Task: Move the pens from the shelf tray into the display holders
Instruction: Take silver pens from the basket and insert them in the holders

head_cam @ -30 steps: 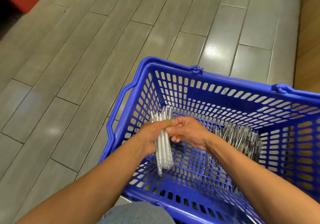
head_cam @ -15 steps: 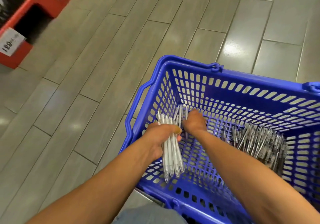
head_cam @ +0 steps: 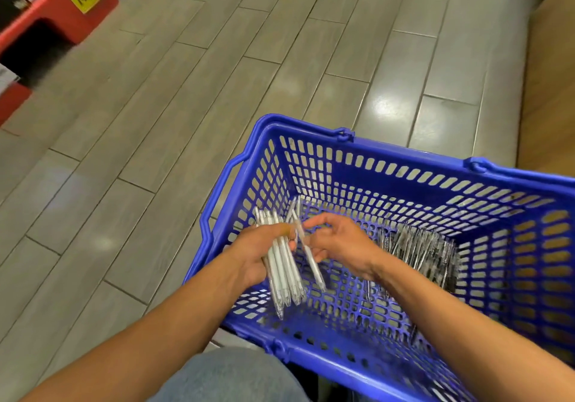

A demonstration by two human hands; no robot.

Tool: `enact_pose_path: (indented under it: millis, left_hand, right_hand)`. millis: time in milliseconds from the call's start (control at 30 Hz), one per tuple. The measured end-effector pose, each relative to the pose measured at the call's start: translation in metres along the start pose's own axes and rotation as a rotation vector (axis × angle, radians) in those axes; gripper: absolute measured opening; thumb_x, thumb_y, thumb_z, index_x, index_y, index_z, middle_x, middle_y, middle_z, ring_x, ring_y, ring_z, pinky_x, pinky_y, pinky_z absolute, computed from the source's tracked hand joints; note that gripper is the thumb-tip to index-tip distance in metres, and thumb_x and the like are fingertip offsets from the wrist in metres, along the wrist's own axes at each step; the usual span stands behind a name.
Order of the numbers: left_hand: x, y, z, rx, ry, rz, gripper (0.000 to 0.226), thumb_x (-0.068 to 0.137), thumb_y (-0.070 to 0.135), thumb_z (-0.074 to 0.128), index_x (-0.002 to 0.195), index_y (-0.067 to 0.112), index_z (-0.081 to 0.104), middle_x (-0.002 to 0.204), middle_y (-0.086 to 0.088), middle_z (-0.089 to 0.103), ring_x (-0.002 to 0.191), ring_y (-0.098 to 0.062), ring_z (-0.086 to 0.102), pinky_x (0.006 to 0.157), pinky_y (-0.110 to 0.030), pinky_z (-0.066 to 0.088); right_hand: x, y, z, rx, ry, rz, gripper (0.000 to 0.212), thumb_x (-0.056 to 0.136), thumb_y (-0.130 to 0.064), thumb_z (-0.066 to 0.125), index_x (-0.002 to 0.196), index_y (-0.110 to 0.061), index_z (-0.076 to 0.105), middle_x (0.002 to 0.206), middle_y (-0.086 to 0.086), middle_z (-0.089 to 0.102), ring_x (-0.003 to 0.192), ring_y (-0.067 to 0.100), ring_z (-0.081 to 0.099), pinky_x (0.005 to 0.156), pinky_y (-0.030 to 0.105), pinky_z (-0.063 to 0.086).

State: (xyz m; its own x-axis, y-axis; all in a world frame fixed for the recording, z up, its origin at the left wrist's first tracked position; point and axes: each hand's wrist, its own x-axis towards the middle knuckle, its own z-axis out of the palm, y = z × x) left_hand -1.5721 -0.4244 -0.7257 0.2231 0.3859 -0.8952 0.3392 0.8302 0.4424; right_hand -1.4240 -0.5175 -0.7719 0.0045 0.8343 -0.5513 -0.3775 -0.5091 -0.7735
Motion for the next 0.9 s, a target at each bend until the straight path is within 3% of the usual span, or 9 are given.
enact_pose_path:
  millis: [100,167,233,333,433,533,600,700,900]
  left_hand:
    - [-0.009,0.002,0.002,-0.092,-0.083,-0.021,0.045,0.077,0.016,0.075,0.118,-0.001,0.067,0.118,-0.023,0.068,0.108,-0.038,0.066,0.094,-0.055,0.054]
    - [-0.012,0.004,0.002,-0.080,-0.117,-0.011,0.037,0.085,0.019,0.071,0.118,0.002,0.068,0.117,-0.025,0.069,0.111,-0.040,0.066,0.094,-0.053,0.054]
    - [-0.011,0.005,0.000,-0.049,-0.122,-0.006,0.022,0.093,0.019,0.064,0.107,0.006,0.075,0.107,-0.022,0.073,0.097,-0.033,0.073,0.082,-0.045,0.061]
    - [-0.010,0.005,-0.003,-0.039,-0.111,-0.017,0.021,0.095,0.014,0.061,0.097,0.003,0.078,0.096,-0.020,0.076,0.071,-0.027,0.074,0.061,-0.037,0.062]
    - [-0.010,0.003,-0.005,-0.016,-0.052,0.010,0.024,0.087,0.006,0.068,0.109,-0.004,0.068,0.093,-0.021,0.075,0.074,-0.030,0.071,0.068,-0.041,0.060]
    - [-0.006,0.000,-0.005,0.037,0.030,0.055,0.021,0.082,0.003,0.070,0.103,0.002,0.068,0.076,-0.012,0.073,0.065,-0.023,0.069,0.068,-0.038,0.058]
    - [-0.005,-0.002,-0.005,0.030,0.064,0.077,0.022,0.081,0.001,0.070,0.103,0.003,0.068,0.071,-0.010,0.072,0.064,-0.021,0.070,0.067,-0.037,0.060]
    - [-0.003,-0.006,-0.006,0.014,0.055,0.098,0.023,0.082,-0.002,0.068,0.104,-0.001,0.068,0.066,-0.009,0.070,0.057,-0.017,0.069,0.055,-0.030,0.057]
    - [-0.004,-0.008,-0.007,-0.014,0.020,0.098,0.015,0.083,-0.001,0.066,0.098,-0.001,0.069,0.064,-0.006,0.071,0.055,-0.014,0.069,0.052,-0.024,0.055]
  right_hand:
    - [-0.012,-0.007,0.017,0.007,0.027,-0.053,0.028,0.084,-0.001,0.070,0.109,-0.008,0.061,0.087,0.010,0.075,0.069,0.018,0.067,0.062,0.025,0.055]
    - [-0.014,-0.009,0.027,-0.036,0.058,-0.118,0.027,0.084,-0.003,0.072,0.109,-0.008,0.062,0.075,0.002,0.073,0.062,0.013,0.066,0.062,0.023,0.055]
    - [-0.014,-0.009,0.034,-0.047,0.089,-0.172,0.027,0.084,-0.003,0.072,0.108,-0.007,0.064,0.070,0.001,0.071,0.059,0.012,0.065,0.063,0.024,0.056]
    - [-0.013,-0.001,0.039,-0.019,0.099,-0.202,0.028,0.082,-0.003,0.074,0.109,-0.004,0.066,0.076,0.009,0.071,0.063,0.017,0.065,0.065,0.026,0.057]
    - [-0.008,0.005,0.030,0.074,-0.003,-0.162,0.027,0.078,-0.008,0.074,0.105,-0.004,0.068,0.079,0.010,0.071,0.064,0.017,0.064,0.063,0.024,0.055]
    - [0.016,0.009,0.008,0.196,-0.045,-0.042,0.025,0.081,-0.013,0.070,0.104,-0.004,0.069,0.089,0.014,0.072,0.068,0.018,0.065,0.062,0.023,0.056]
    - [0.046,0.018,-0.001,0.015,0.142,0.033,0.020,0.087,-0.011,0.069,0.106,-0.009,0.066,0.098,0.013,0.072,0.075,0.020,0.069,0.067,0.025,0.058]
    - [0.091,0.042,0.002,-0.552,0.489,0.146,0.015,0.089,-0.021,0.069,0.098,-0.015,0.058,0.091,0.006,0.067,0.076,0.019,0.065,0.066,0.033,0.055]
    - [0.131,0.066,0.016,-0.868,0.575,0.248,0.062,0.088,-0.019,0.067,0.138,-0.002,0.035,0.113,0.018,0.062,0.102,0.035,0.062,0.079,0.040,0.053]
